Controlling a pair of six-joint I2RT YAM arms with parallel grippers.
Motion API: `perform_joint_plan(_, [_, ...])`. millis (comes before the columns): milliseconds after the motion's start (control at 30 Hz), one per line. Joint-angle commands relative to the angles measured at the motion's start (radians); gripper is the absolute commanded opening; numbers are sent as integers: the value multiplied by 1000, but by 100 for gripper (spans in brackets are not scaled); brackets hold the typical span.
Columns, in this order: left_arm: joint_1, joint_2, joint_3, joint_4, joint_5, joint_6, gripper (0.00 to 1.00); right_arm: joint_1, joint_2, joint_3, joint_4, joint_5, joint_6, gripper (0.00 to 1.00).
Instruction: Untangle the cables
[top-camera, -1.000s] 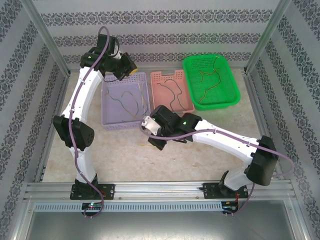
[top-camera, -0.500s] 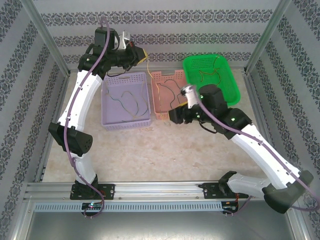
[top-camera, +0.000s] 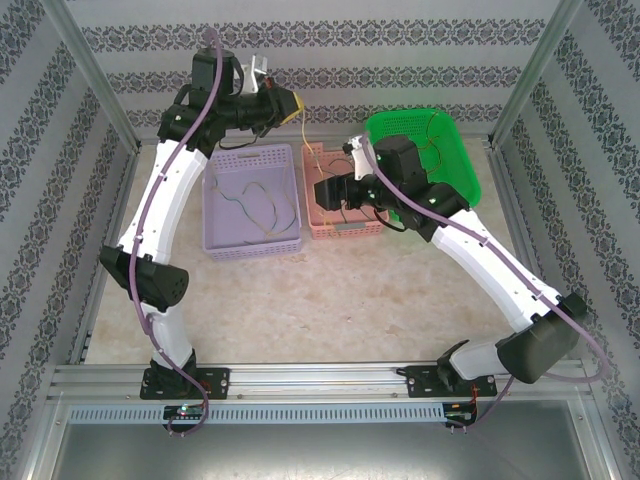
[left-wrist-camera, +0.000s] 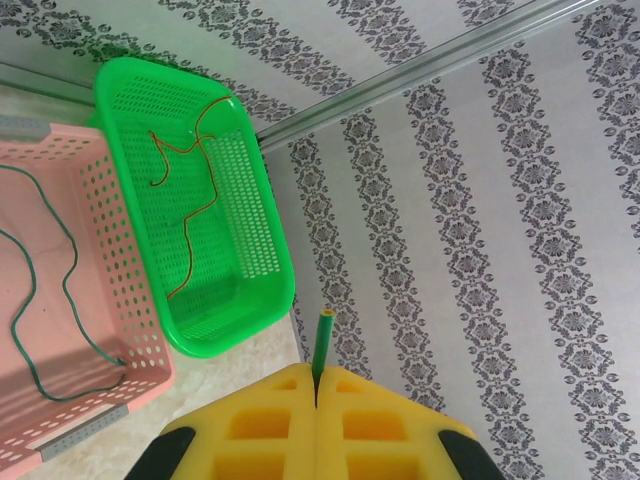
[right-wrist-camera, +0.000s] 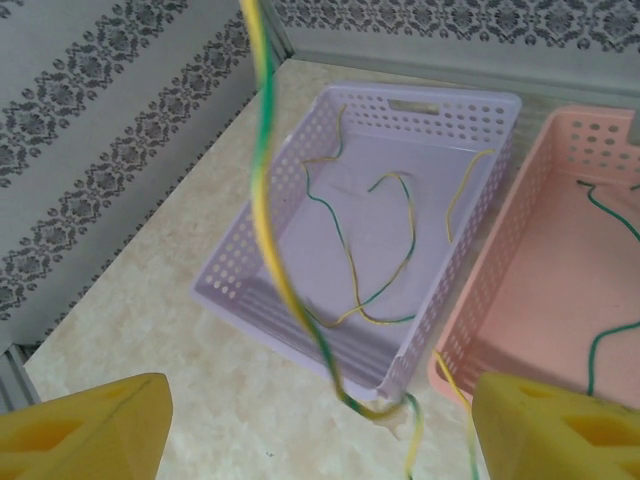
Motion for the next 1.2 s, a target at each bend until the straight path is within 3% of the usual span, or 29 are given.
perform_joint_plan(0, [-13,17,28,10,0,3,0,15,-2,2,60,8,37,76])
perform_joint_plan(200, [-34,31,37,17,-1,-4,0,17,45,-5,78,30,54,65])
perform_joint_plan(300, [-38,32,44,14,-5,-5,0,5,90,17,91,6,71,54])
perform_joint_plan(400, [-41,32,48,13,-9,-7,0,0,120,46,101,-28,99,33])
perform_joint_plan(467, [-43,32,52,12,-12,-10,0,-3,119,51,103,-29,120,1])
perform_joint_plan(533, [-43,29,61,8,-25,-16,1,-18,102,38,119,-37,155,0])
perform_joint_plan(567, [-43,29,73,-3,-37,-20,14,-31,92,29,133,-51,173,0])
perform_joint_plan(633, [-42,17,104,-60,-104,-20,53,-68,65,10,161,-93,226,0])
perform_joint_plan(700, [-43,-16,104,-139,-221,-30,72,-107,38,-5,191,-135,265,0])
perform_joint_plan(733, [-41,-35,91,-180,-284,-43,77,-128,27,-7,200,-160,281,0])
perform_joint_plan(833, [-37,-103,-12,-233,-364,-105,76,-186,6,-2,211,-207,321,0])
perform_joint_plan(967, [-57,-176,-263,-126,-257,-214,67,-257,-16,-20,289,-270,414,0])
perform_joint_plan(1167, [-160,-196,-465,-25,-182,-267,64,-308,-6,1,320,-322,485,0])
